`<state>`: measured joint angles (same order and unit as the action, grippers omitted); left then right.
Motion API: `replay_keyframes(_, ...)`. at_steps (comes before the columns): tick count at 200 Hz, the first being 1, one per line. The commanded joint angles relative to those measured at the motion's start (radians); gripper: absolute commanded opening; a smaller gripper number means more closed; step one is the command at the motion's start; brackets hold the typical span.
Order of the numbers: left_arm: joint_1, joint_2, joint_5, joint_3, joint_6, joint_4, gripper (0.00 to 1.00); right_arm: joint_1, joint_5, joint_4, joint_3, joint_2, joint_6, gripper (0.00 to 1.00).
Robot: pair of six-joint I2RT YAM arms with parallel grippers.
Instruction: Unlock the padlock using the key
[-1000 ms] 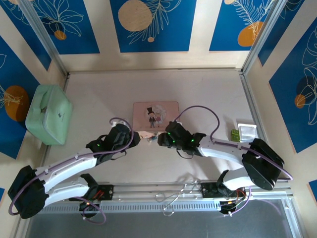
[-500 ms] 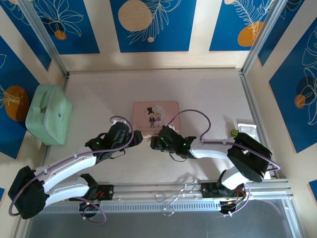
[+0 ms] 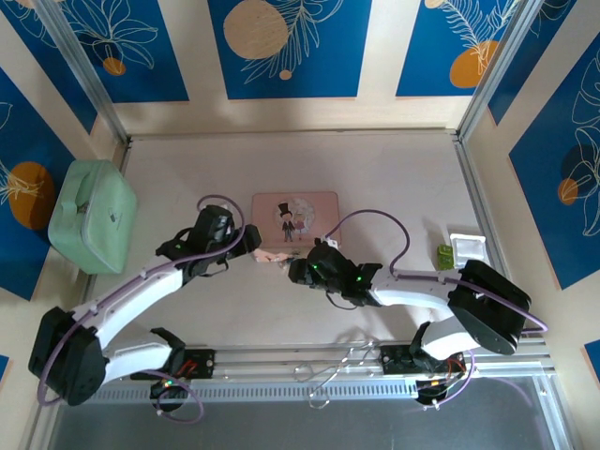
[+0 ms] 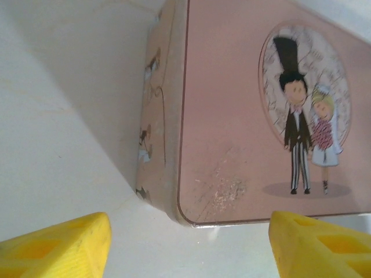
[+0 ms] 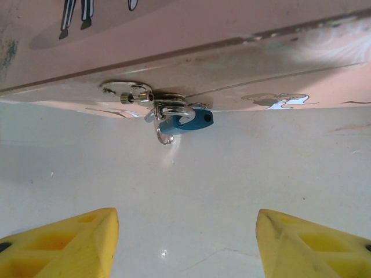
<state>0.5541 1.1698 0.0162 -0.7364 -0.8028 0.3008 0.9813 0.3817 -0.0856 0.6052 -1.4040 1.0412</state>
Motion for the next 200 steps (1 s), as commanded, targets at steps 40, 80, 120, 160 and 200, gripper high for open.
replay_keyframes(40,-0.027,0.129,-0.131,0.032,-0.008,-0.149,0.72,-0.003,-0.008,-0.01,0.042,-0.052,0.004,0.72)
replay_keyframes(80,-0.043,0.171,-0.136,0.04,-0.015,-0.175,0.64,-0.005,-0.009,-0.039,0.084,-0.106,-0.012,0.7)
replay_keyframes(120,-0.046,0.175,-0.145,0.065,-0.018,-0.182,0.58,-0.021,-0.022,-0.058,0.139,-0.196,-0.007,0.64)
replay_keyframes(160,-0.048,0.166,-0.157,0.09,-0.03,-0.189,0.54,-0.032,0.016,-0.09,0.139,-0.234,0.042,0.61)
replay_keyframes(200,-0.048,0.146,-0.16,0.107,-0.033,-0.184,0.52,-0.034,0.006,-0.094,0.15,-0.278,0.022,0.58)
